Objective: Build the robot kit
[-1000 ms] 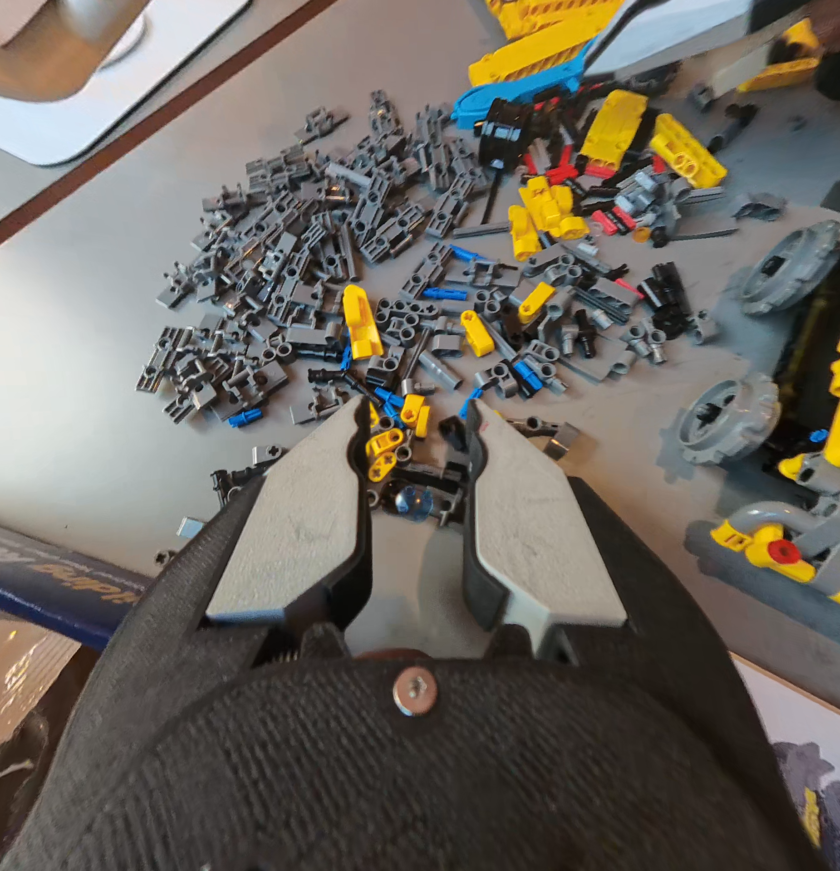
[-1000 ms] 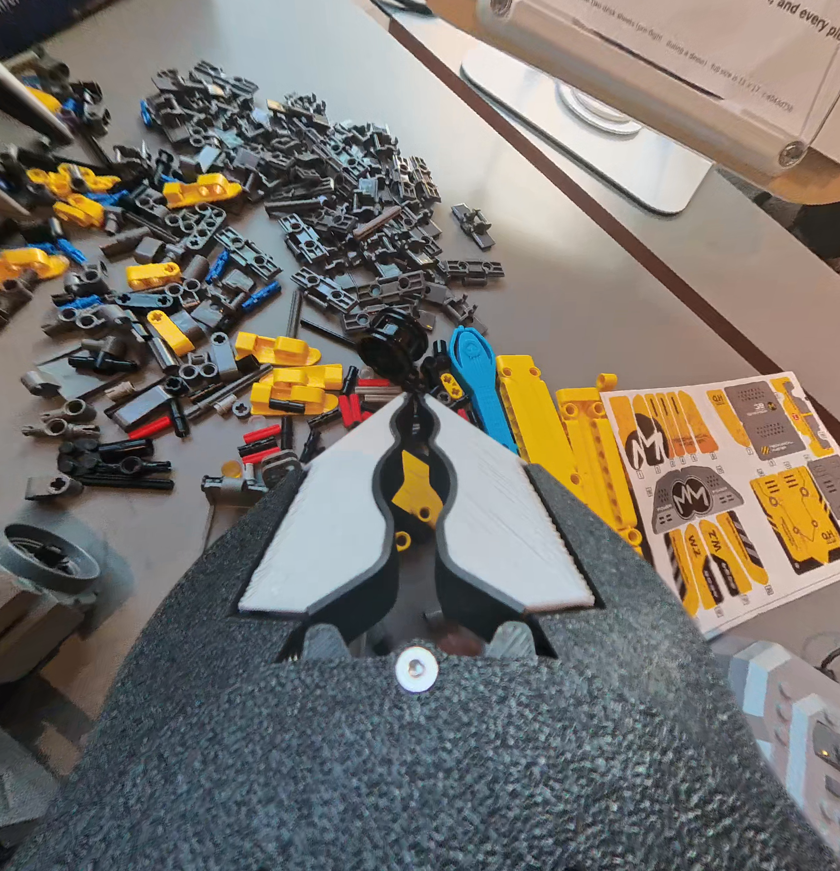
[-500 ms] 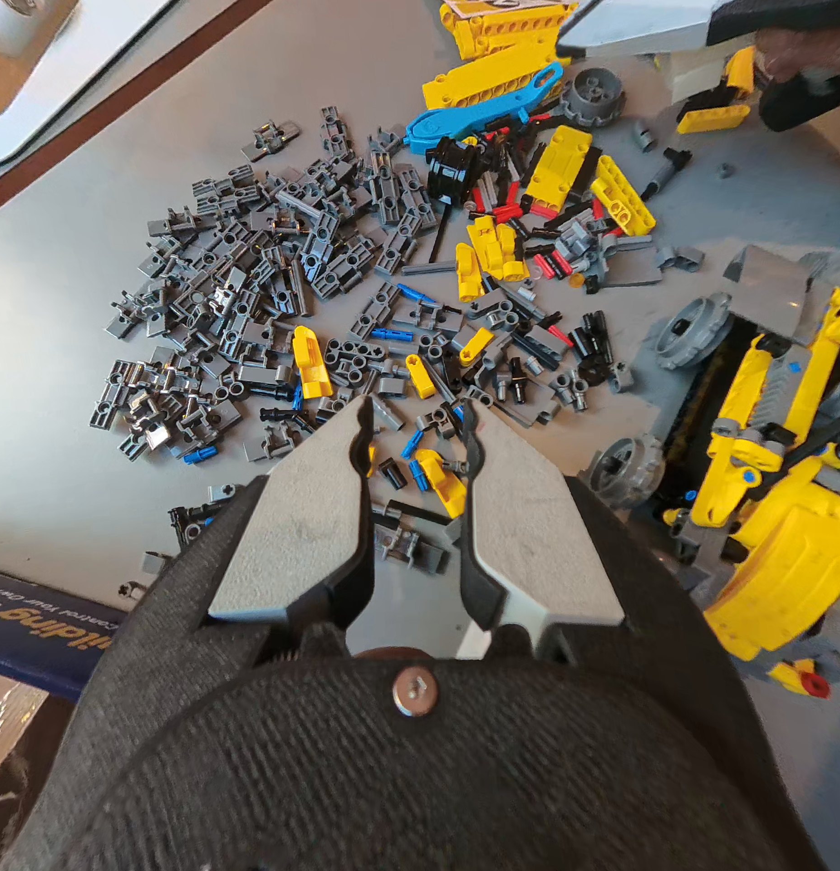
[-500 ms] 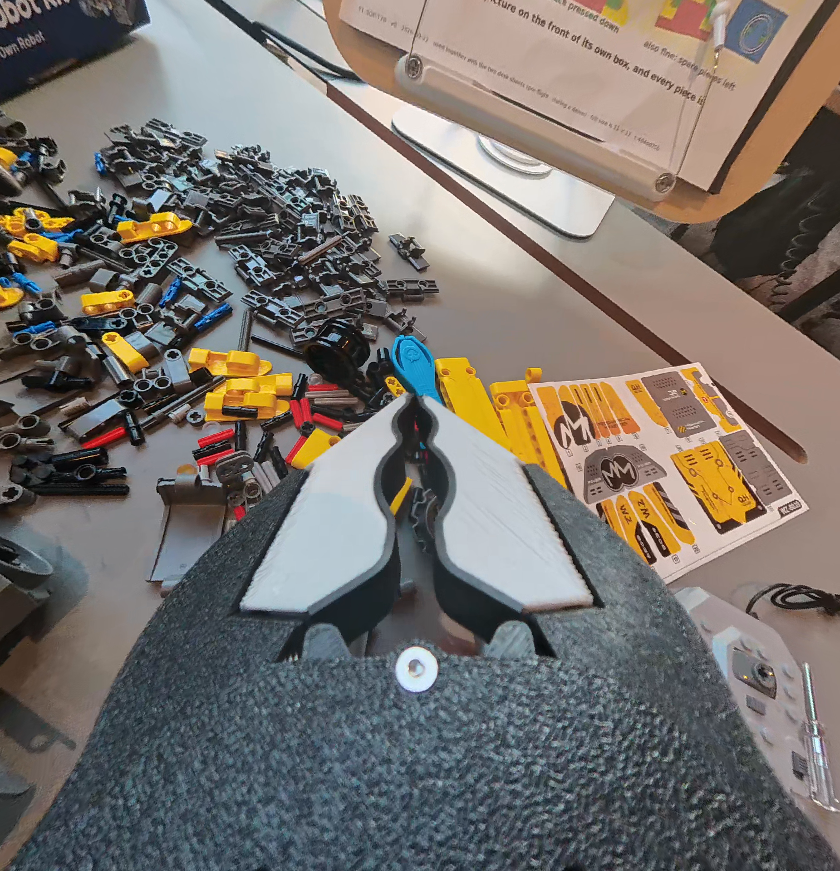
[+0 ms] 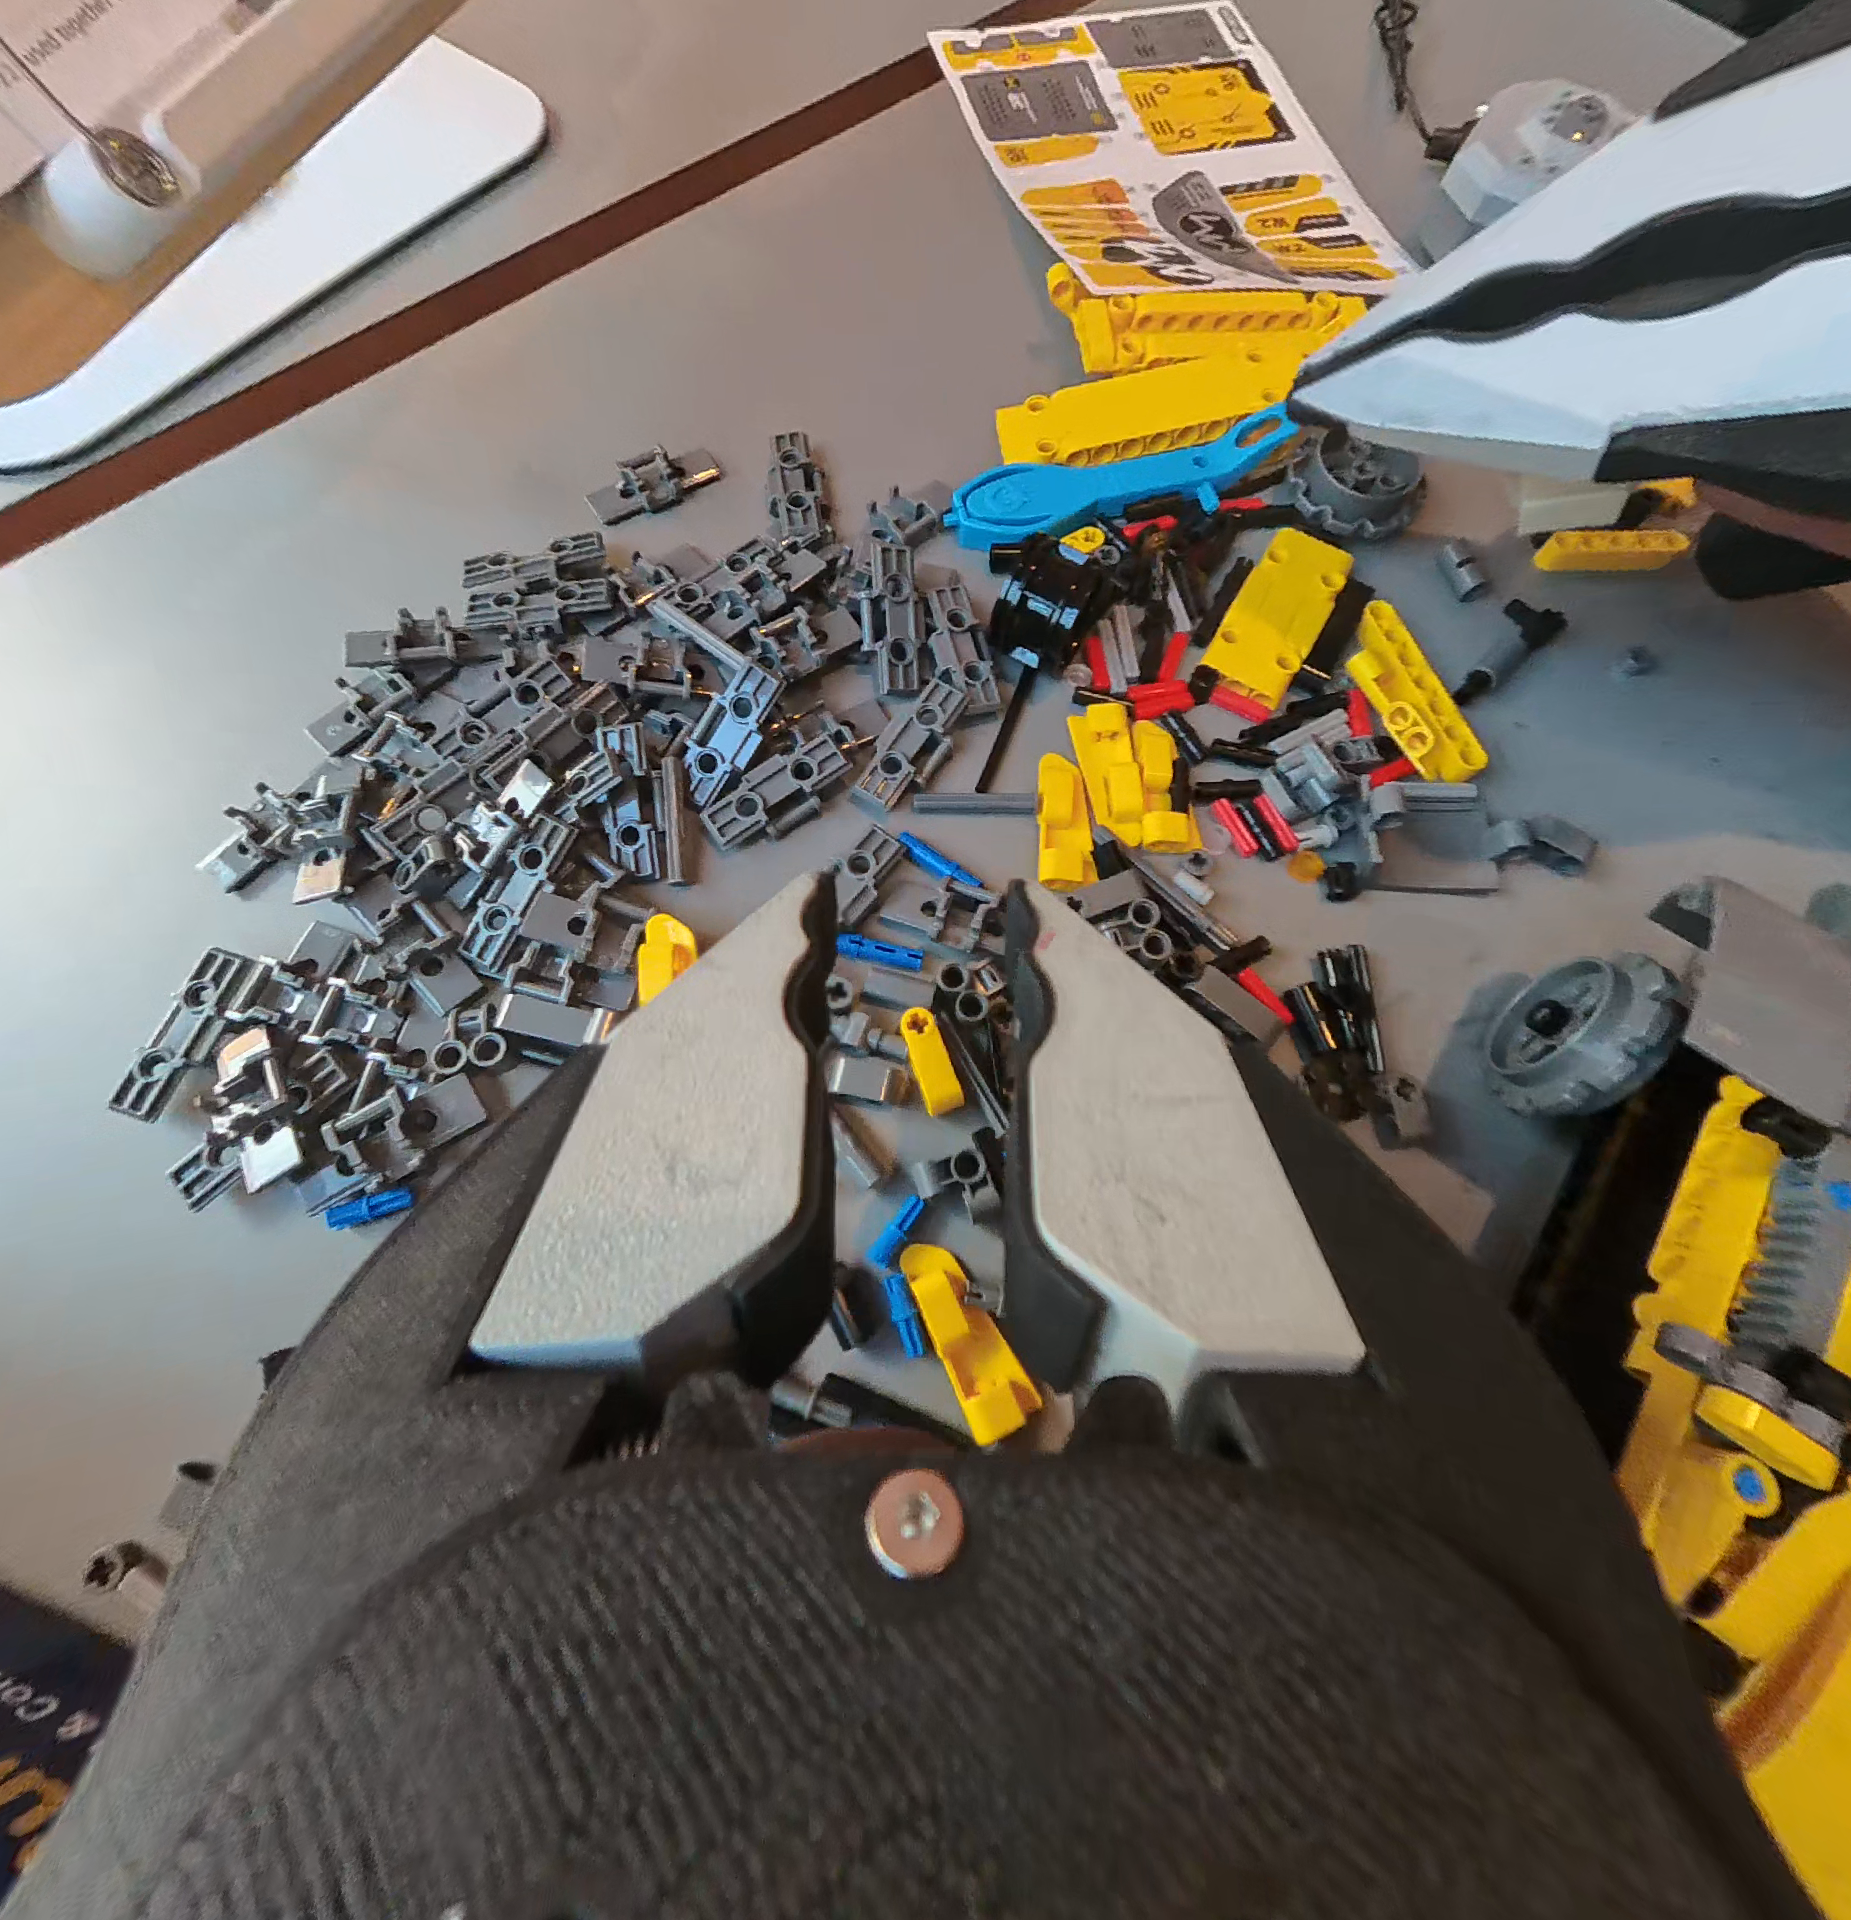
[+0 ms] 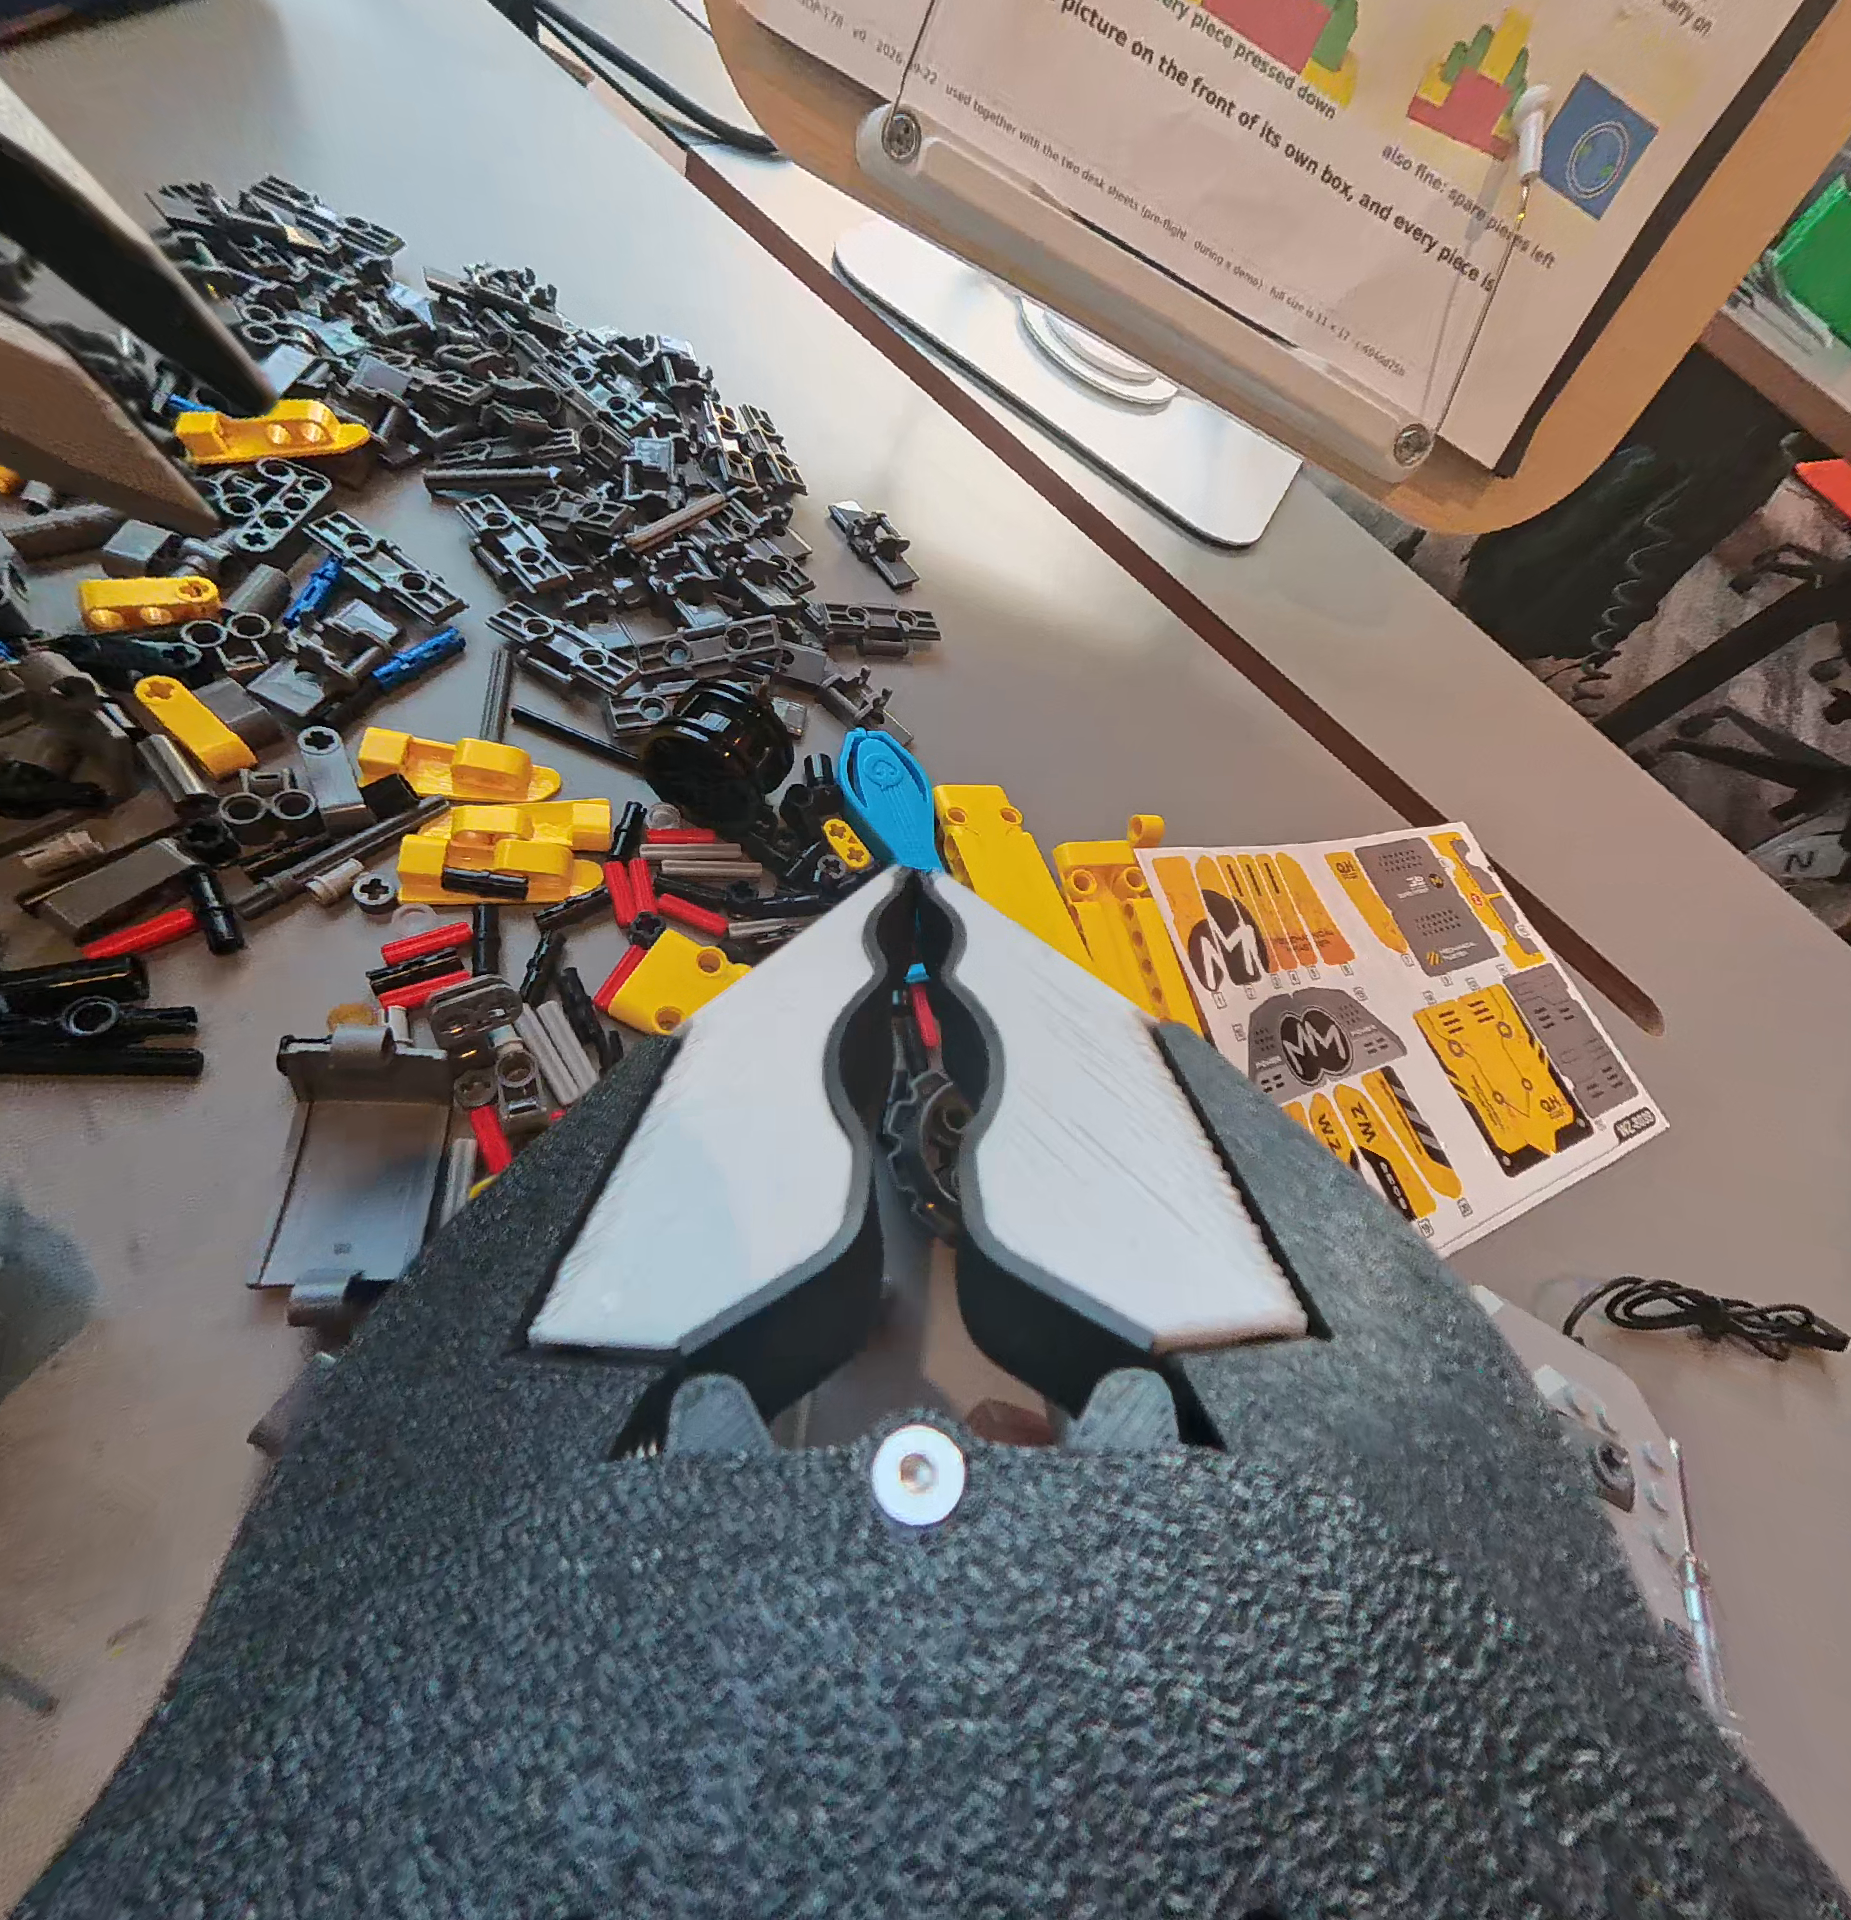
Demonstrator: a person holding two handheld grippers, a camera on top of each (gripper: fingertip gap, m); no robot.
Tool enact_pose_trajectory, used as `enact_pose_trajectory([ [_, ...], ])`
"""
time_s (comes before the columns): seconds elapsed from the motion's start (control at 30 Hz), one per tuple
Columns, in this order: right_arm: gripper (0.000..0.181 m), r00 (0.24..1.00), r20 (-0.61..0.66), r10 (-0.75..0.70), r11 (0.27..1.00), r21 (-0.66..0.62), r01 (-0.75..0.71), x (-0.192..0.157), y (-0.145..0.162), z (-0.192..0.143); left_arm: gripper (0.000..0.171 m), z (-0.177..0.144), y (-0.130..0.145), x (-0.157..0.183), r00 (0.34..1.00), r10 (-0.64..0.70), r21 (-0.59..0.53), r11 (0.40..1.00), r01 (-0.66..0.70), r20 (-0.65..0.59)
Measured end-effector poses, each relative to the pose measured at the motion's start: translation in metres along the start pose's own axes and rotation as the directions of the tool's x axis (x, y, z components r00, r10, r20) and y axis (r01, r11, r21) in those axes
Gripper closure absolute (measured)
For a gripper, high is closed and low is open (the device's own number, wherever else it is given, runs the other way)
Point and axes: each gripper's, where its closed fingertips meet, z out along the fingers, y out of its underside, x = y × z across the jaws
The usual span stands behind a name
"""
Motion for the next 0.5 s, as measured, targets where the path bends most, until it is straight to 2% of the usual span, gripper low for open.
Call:
enact_pose_trajectory([
  [0.23, 0.181, 0.999, -0.045, 0.027, 1.000, -0.007, -0.027, 0.013, 0.005, 0.005, 0.146, -0.008, 0.003, -0.002, 0.997, 0.057, 0.001, 0.998, -0.058, 0.055],
  [0.5, 0.181, 0.993, -0.112, -0.037, 0.999, -0.012, 0.036, 0.017, 0.007, 0.001, 0.144, -0.007, 0.006, 0.005, 0.999, 0.037, -0.010, 0.999, -0.036, 0.012],
])
